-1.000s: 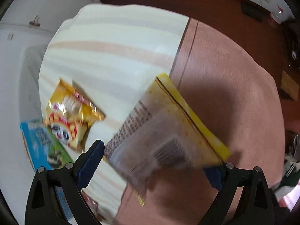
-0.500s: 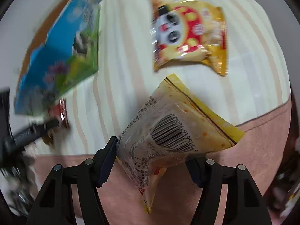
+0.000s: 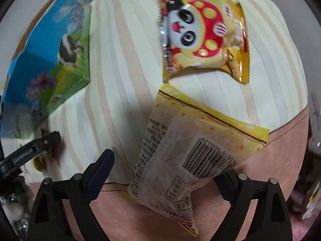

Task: Organize snacks
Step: 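Carry both packets over the box and release them inside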

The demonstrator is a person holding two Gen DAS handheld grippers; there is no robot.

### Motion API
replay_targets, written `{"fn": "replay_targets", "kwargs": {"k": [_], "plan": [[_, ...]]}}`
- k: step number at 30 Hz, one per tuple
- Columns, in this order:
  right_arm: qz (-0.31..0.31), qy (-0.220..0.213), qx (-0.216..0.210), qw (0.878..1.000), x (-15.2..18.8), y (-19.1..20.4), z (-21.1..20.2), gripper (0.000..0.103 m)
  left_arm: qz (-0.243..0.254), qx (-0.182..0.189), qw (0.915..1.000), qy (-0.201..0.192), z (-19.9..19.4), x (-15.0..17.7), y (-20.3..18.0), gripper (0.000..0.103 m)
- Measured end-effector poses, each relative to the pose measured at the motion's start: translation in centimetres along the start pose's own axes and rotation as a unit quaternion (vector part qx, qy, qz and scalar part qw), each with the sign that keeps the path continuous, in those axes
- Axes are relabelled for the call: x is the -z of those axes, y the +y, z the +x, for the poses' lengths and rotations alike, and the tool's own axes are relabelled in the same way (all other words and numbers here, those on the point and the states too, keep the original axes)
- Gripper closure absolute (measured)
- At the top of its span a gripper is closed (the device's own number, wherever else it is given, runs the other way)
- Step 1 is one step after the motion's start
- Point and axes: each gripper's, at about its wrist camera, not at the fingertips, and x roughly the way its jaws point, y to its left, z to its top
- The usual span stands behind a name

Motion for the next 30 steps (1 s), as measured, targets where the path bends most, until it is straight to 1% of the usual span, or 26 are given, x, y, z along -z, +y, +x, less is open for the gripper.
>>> {"fn": "replay_targets", "kwargs": {"k": [2,3,6,9,11,12,13,15,17,18,19,20,21,22,23,24,27,28,30], "plan": [[-0.021,-0.005,0.012,1.000,0.1,1.1,0.2,0.023,0.002,0.002,1.0000,0.004,0.0,1.5,0.2,0.024],[-0.032,-0.007,0.008,0.999,0.4,1.4,0.1,0.029,0.003,0.003,1.0000,0.008,0.0,2.5,0.2,0.024],[-0.054,-0.004,-0.006,0.999,1.4,2.0,-0.2,0.036,0.007,0.007,0.9999,0.012,-0.1,4.3,0.3,0.024],[-0.069,0.015,-0.039,0.997,2.9,2.8,-0.3,0.037,0.005,0.013,0.9997,0.020,0.0,5.6,0.5,0.025],[-0.075,0.029,-0.062,0.995,3.9,3.7,-0.2,0.037,-0.008,0.028,0.9992,0.026,-0.1,6.1,1.0,0.024],[-0.078,0.033,-0.065,0.994,4.2,4.0,-0.1,0.037,-0.017,0.038,0.9988,0.026,-0.2,6.0,1.6,0.024],[-0.084,0.040,-0.065,0.993,4.5,4.5,0.2,0.036,-0.030,0.050,0.9980,0.024,-0.3,6.2,2.5,0.024],[-0.091,0.051,-0.055,0.993,5.3,5.5,1.1,0.033,-0.061,0.073,0.9944,0.047,0.1,6.0,4.0,0.023],[-0.083,0.054,-0.061,0.993,5.6,5.4,1.9,0.020,-0.104,0.116,0.9849,0.075,0.9,5.5,5.5,0.022],[-0.080,0.057,-0.063,0.993,5.6,5.6,2.1,0.016,-0.115,0.126,0.9820,0.081,1.1,5.2,6.1,0.022],[-0.078,0.058,-0.062,0.993,6.1,5.7,2.3,0.014,-0.124,0.134,0.9795,0.085,1.4,5.0,6.5,0.022],[-0.078,0.060,-0.059,0.993,6.2,5.9,2.4,0.012,-0.123,0.138,0.9789,0.088,1.5,4.9,6.7,0.022],[-0.078,0.062,-0.058,0.993,6.2,6.0,2.6,0.011,-0.114,0.136,0.9801,0.089,1.7,5.2,6.9,0.022],[-0.076,0.063,-0.059,0.993,6.6,6.3,3.0,0.011,-0.100,0.125,0.9828,0.092,1.9,5.1,6.6,0.022],[-0.074,0.064,-0.062,0.993,6.0,6.7,3.4,0.011,-0.091,0.123,0.9836,0.096,1.9,5.1,6.6,0.021],[-0.072,0.065,-0.064,0.993,5.9,7.0,3.3,0.011,-0.078,0.118,0.9848,0.101,1.8,5.2,4.9,0.020],[-0.078,0.066,-0.062,0.993,5.7,7.1,3.4,0.011,-0.023,0.080,0.9902,0.112,2.6,6.4,2.4,0.020],[-0.085,0.064,-0.060,0.993,5.7,6.9,3.2,0.011,-0.006,0.065,0.9919,0.109,2.9,6.7,1.8,0.020],[-0.093,0.056,-0.056,0.992,6.0,7.4,3.3,0.014,0.010,0.050,0.9943,0.093,3.0,7.8,0.4,0.020]]}}
